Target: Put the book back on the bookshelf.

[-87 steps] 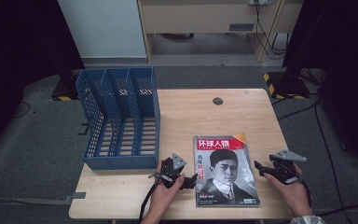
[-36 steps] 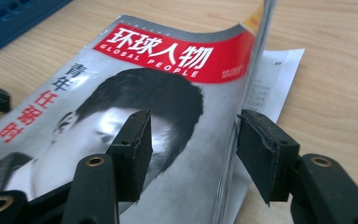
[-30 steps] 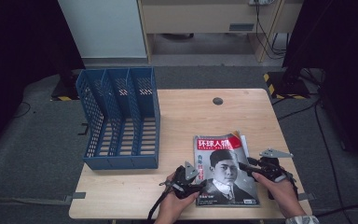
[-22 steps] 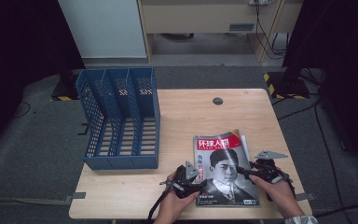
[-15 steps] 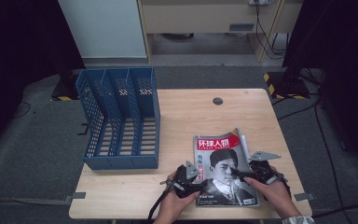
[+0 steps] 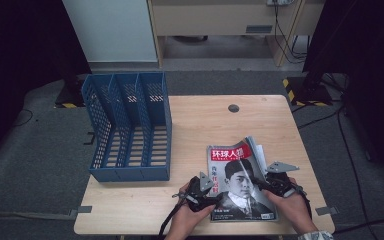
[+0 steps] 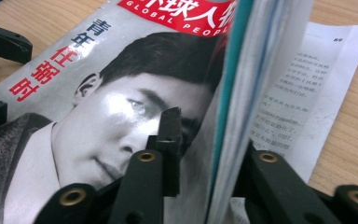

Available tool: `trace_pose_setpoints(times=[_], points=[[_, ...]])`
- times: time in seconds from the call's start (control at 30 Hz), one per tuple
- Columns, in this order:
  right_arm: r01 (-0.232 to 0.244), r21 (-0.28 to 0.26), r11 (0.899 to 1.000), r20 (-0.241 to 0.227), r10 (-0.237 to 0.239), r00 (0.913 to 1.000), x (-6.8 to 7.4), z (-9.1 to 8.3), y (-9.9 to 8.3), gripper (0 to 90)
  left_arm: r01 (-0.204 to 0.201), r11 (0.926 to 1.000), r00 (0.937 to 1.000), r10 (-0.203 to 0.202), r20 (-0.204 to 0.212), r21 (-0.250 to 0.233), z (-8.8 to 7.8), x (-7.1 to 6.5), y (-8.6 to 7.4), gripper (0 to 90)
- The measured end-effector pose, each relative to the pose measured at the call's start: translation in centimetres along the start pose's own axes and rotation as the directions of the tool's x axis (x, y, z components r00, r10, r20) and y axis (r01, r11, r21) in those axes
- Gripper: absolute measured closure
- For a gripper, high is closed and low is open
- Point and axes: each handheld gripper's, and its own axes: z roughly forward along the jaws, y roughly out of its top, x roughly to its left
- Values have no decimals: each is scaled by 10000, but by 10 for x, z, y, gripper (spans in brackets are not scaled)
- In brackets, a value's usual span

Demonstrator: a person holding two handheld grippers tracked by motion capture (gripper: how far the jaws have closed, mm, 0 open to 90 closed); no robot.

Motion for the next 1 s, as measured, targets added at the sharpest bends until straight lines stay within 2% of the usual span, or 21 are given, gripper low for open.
trace_pose_setpoints(times=[0.03,0.1,0.3,0.4,0.47,0.63,0.7,0.73,0.77,0.9,1.0], points=[[0,0,10000,0,0,10000,0,0,0,766,0,10000,10000,0,0,0,0,0,0,256],[43,-99,9999,-3,-43,10000,0,-1,0,801,245,9997,9997,-245,-43,7,0,3,0,202],[-33,-302,9995,-87,30,10000,-1,-2,1,844,404,9991,9992,-404,-71,-95,-2,11,-1,131],[-117,-405,9991,-118,113,9999,0,-3,2,861,503,9987,9987,-502,61,-100,-2,14,-1,86],[-6,-592,9982,-150,-3,9999,1,-5,3,874,872,9961,9961,-871,120,-99,-3,18,-2,77],[295,-813,9963,-191,-312,9993,3,-8,5,878,1012,9948,9941,-1009,399,-75,-3,20,-2,50],[283,-1077,9938,-351,-323,9989,4,-10,7,878,992,9950,9941,-988,450,-74,-3,21,-2,52],[414,-1277,9910,-458,-475,9978,5,-13,9,879,976,9952,9940,-971,506,-88,-3,20,-2,56],[414,-1277,9910,-458,-475,9978,5,-13,9,879,976,9952,9940,-971,506,-88,-3,20,-2,58],[759,-1869,9794,-759,-915,9929,7,-19,12,879,934,9956,9922,-921,844,-117,-1,19,-1,65],[781,-2140,9737,-867,-986,9913,8,-22,14,880,982,9951,9909,-964,940,-145,-1,18,-1,65]])
